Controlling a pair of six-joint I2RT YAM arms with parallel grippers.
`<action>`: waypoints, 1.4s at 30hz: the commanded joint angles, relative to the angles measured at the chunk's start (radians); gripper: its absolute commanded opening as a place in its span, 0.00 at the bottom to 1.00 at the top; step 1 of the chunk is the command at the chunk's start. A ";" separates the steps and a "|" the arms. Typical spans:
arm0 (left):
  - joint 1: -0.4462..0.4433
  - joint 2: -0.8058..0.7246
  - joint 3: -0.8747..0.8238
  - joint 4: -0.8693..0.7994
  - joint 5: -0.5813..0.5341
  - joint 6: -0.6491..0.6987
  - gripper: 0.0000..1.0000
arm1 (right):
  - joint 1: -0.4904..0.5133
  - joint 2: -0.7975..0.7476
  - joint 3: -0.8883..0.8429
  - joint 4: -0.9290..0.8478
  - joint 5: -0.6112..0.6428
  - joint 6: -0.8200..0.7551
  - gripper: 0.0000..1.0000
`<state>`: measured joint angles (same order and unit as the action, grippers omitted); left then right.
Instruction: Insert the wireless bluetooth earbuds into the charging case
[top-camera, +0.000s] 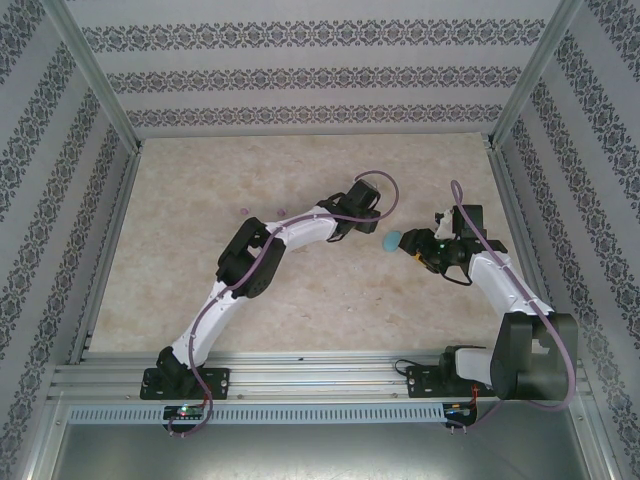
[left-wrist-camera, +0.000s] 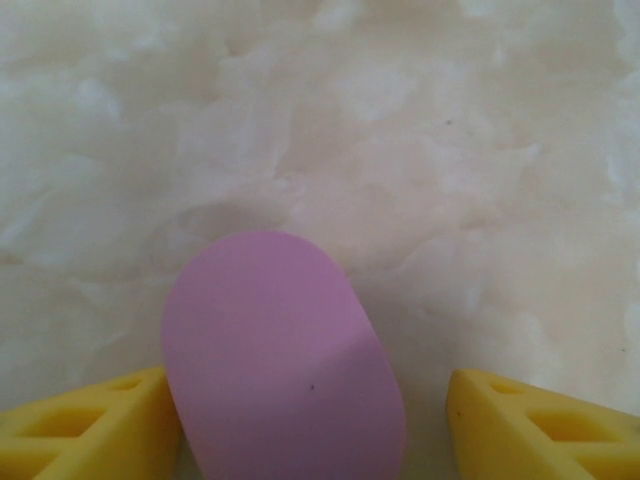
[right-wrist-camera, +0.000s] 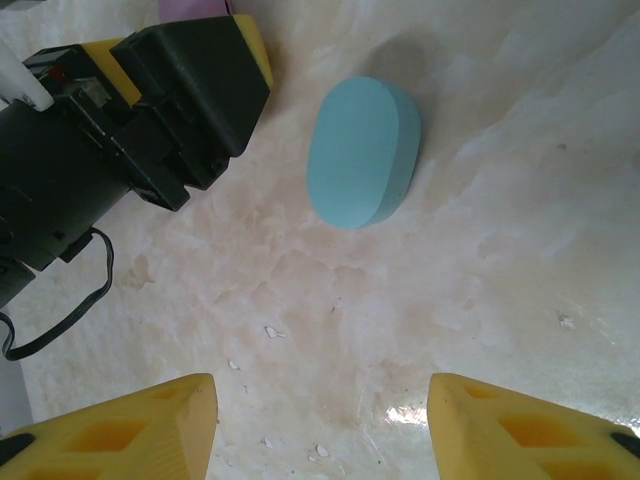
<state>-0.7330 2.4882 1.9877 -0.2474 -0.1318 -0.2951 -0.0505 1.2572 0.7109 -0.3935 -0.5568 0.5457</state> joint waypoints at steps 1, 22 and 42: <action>-0.011 0.030 0.021 -0.035 -0.007 0.026 0.62 | -0.006 -0.023 -0.001 -0.011 -0.024 -0.011 0.57; 0.071 -0.498 -0.811 0.562 0.312 0.256 0.38 | 0.126 -0.059 0.072 -0.046 -0.068 0.055 0.56; 0.175 -1.020 -1.069 0.191 0.887 0.472 0.37 | 0.433 0.089 0.220 0.100 -0.227 0.245 0.58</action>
<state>-0.5735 1.5063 0.9096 0.0612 0.6456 0.1097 0.3546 1.3327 0.8906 -0.3176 -0.7460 0.7616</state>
